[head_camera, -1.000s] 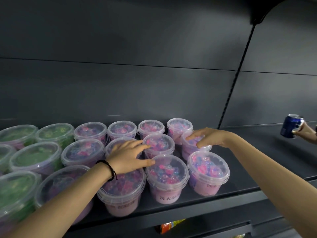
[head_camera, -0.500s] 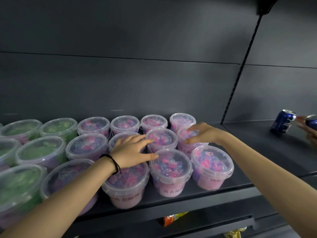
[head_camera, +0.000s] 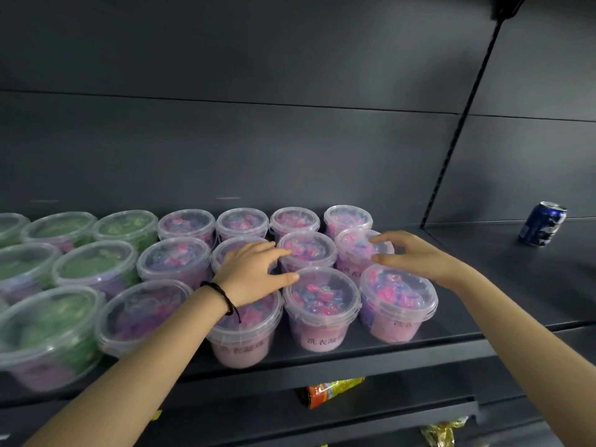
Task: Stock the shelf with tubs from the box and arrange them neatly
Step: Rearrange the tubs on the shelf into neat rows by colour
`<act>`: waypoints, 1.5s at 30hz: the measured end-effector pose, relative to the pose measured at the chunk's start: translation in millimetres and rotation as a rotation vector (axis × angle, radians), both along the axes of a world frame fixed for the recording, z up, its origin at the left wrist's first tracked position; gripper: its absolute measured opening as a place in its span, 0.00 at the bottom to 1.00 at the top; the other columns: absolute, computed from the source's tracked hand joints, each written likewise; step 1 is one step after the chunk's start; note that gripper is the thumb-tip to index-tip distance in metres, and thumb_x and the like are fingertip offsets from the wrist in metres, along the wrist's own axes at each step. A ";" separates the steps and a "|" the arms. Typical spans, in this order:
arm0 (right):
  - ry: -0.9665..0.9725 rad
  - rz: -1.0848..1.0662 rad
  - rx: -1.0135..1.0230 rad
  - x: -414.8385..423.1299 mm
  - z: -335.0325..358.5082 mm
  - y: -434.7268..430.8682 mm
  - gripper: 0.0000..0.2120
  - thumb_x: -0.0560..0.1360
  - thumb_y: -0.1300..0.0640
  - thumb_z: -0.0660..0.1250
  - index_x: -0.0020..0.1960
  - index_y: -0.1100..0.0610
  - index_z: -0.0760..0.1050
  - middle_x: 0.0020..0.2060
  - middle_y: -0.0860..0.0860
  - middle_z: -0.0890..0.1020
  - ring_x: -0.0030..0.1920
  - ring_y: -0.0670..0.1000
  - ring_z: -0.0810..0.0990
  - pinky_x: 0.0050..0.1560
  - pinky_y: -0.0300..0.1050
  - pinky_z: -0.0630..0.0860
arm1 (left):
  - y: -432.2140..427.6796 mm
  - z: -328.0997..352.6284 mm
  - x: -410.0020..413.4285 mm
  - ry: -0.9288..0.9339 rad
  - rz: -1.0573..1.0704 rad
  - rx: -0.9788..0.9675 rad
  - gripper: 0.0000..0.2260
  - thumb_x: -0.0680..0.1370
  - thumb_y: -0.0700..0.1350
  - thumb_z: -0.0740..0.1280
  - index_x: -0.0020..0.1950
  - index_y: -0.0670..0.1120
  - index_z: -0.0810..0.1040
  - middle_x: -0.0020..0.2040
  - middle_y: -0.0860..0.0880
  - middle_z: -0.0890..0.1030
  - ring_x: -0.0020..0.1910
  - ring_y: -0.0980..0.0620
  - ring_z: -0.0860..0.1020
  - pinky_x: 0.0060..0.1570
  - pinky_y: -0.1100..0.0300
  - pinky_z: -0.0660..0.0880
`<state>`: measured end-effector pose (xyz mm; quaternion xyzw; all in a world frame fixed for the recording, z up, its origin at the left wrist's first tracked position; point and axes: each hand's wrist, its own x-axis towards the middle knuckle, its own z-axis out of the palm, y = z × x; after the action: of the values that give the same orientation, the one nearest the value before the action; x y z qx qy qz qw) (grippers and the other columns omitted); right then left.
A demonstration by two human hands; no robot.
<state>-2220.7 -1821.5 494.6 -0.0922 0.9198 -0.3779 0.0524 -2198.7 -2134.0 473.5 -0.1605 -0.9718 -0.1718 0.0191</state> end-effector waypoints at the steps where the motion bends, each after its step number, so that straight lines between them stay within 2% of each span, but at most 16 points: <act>1: 0.010 -0.004 -0.021 9.3 -0.6 5.8 0.18 0.74 0.48 0.70 0.63 0.44 0.75 0.65 0.39 0.71 0.66 0.43 0.71 0.54 0.35 0.70 | 1.1 0.5 4.3 0.047 -0.013 0.024 0.26 0.75 0.66 0.61 0.71 0.58 0.68 0.72 0.56 0.68 0.72 0.54 0.63 0.71 0.48 0.59; 3: 0.010 -0.022 -0.039 26.8 -3.7 17.9 0.20 0.71 0.44 0.71 0.62 0.41 0.74 0.64 0.39 0.71 0.67 0.43 0.69 0.61 0.40 0.67 | 3.5 4.9 16.8 0.101 -0.047 0.060 0.26 0.74 0.66 0.62 0.69 0.57 0.71 0.69 0.57 0.71 0.69 0.55 0.66 0.69 0.50 0.62; 7: -0.068 0.009 0.027 58.3 -13.7 29.2 0.34 0.62 0.33 0.73 0.66 0.38 0.70 0.66 0.39 0.68 0.66 0.43 0.68 0.58 0.39 0.70 | 11.4 16.8 49.5 0.068 -0.090 -0.008 0.38 0.65 0.75 0.52 0.71 0.59 0.67 0.71 0.60 0.68 0.70 0.57 0.64 0.70 0.54 0.60; 10: -0.068 0.007 0.018 70.5 -22.6 28.3 0.39 0.58 0.31 0.74 0.67 0.34 0.68 0.68 0.40 0.66 0.68 0.45 0.67 0.67 0.47 0.68 | 20.2 11.3 66.8 0.051 -0.100 -0.150 0.45 0.60 0.80 0.47 0.73 0.61 0.62 0.75 0.59 0.61 0.73 0.56 0.58 0.70 0.53 0.56; 12: -0.039 -0.023 -0.019 71.5 -26.8 22.9 0.42 0.56 0.31 0.74 0.68 0.37 0.68 0.67 0.41 0.66 0.67 0.46 0.68 0.67 0.48 0.69 | 24.0 3.1 70.9 0.092 -0.077 -0.175 0.47 0.59 0.81 0.45 0.74 0.61 0.60 0.75 0.59 0.60 0.74 0.56 0.58 0.70 0.53 0.56; 15: -0.002 -0.094 -0.039 69.4 -31.3 11.4 0.42 0.59 0.35 0.76 0.70 0.43 0.68 0.67 0.46 0.66 0.64 0.47 0.68 0.64 0.46 0.70 | 22.9 -6.8 72.6 0.188 -0.055 -0.150 0.45 0.62 0.79 0.42 0.73 0.60 0.63 0.75 0.58 0.62 0.72 0.56 0.62 0.68 0.54 0.59; 17: 0.014 -0.114 -0.051 69.7 -32.8 6.9 0.37 0.64 0.42 0.76 0.70 0.45 0.68 0.68 0.48 0.65 0.63 0.47 0.67 0.63 0.45 0.70 | 20.8 -11.4 72.0 0.277 -0.068 -0.141 0.43 0.66 0.78 0.40 0.70 0.58 0.69 0.71 0.56 0.70 0.68 0.55 0.69 0.64 0.53 0.65; 19: 0.016 -0.116 -0.055 70.2 -33.9 6.4 0.36 0.65 0.43 0.76 0.70 0.45 0.68 0.69 0.48 0.65 0.63 0.47 0.66 0.63 0.44 0.69 | 18.4 -15.6 70.3 0.351 -0.076 -0.139 0.39 0.69 0.77 0.43 0.66 0.56 0.75 0.65 0.55 0.76 0.62 0.53 0.76 0.58 0.53 0.71; 23: 0.041 -0.144 -0.096 73.1 -39.9 4.0 0.37 0.65 0.44 0.76 0.71 0.46 0.67 0.72 0.49 0.61 0.72 0.50 0.62 0.67 0.47 0.65 | 15.8 -17.4 66.2 0.353 -0.082 -0.144 0.38 0.68 0.77 0.46 0.65 0.58 0.75 0.65 0.55 0.76 0.62 0.54 0.75 0.58 0.53 0.71; 25: 0.103 -0.184 -0.155 77.5 -46.3 1.3 0.37 0.65 0.45 0.77 0.70 0.47 0.66 0.69 0.48 0.62 0.72 0.50 0.61 0.67 0.47 0.65 | 15.1 -16.5 65.1 0.356 -0.086 -0.147 0.38 0.68 0.77 0.47 0.66 0.58 0.74 0.66 0.55 0.75 0.63 0.54 0.74 0.60 0.53 0.70; 27: 0.150 -0.234 -0.228 84.2 -53.9 -3.0 0.44 0.61 0.39 0.78 0.71 0.48 0.63 0.66 0.46 0.64 0.70 0.50 0.65 0.67 0.51 0.69 | 15.1 -16.5 65.8 0.401 -0.090 -0.164 0.35 0.69 0.76 0.51 0.64 0.57 0.76 0.63 0.54 0.77 0.61 0.53 0.76 0.58 0.54 0.72; 30: 0.190 -0.320 -0.375 90.2 -68.8 -8.1 0.58 0.52 0.27 0.75 0.74 0.49 0.58 0.68 0.49 0.67 0.67 0.52 0.70 0.64 0.57 0.74 | 11.9 -19.0 70.6 0.540 -0.064 -0.162 0.30 0.71 0.73 0.56 0.56 0.53 0.82 0.56 0.53 0.82 0.56 0.52 0.79 0.57 0.53 0.73; 34: 0.248 -0.363 -0.524 99.5 -79.4 -21.3 0.53 0.58 0.40 0.76 0.76 0.51 0.53 0.69 0.51 0.68 0.68 0.52 0.71 0.66 0.54 0.73 | -10.7 -23.0 89.7 0.651 0.153 -0.026 0.30 0.73 0.70 0.56 0.61 0.50 0.79 0.62 0.50 0.78 0.65 0.48 0.73 0.64 0.47 0.66; 36: 0.255 -0.370 -0.553 102.7 -85.7 -26.7 0.55 0.59 0.41 0.77 0.77 0.50 0.50 0.72 0.50 0.65 0.70 0.51 0.67 0.69 0.54 0.69 | -25.8 -30.6 105.3 0.683 0.304 -0.005 0.33 0.71 0.71 0.56 0.65 0.48 0.75 0.65 0.47 0.75 0.68 0.44 0.69 0.65 0.42 0.63; 40: 0.289 -0.373 -0.564 103.6 -95.0 -33.9 0.57 0.60 0.41 0.79 0.77 0.47 0.47 0.74 0.48 0.60 0.73 0.50 0.63 0.72 0.54 0.65 | -46.9 -53.3 129.8 0.550 0.589 -0.006 0.45 0.66 0.77 0.52 0.70 0.45 0.69 0.69 0.42 0.70 0.71 0.38 0.63 0.66 0.35 0.58; 45: 0.320 -0.368 -0.572 101.2 -97.9 -34.1 0.52 0.66 0.54 0.78 0.78 0.49 0.47 0.75 0.49 0.61 0.73 0.50 0.63 0.71 0.52 0.65 | -52.5 -65.8 125.8 0.464 0.610 -0.025 0.45 0.68 0.77 0.48 0.71 0.46 0.69 0.72 0.43 0.68 0.71 0.36 0.60 0.67 0.33 0.53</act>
<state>-2119.4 -1855.6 396.7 0.0058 0.7748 -0.6033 -0.1887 -2072.9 -2186.5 407.7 0.1014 -0.9468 -0.1054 0.2867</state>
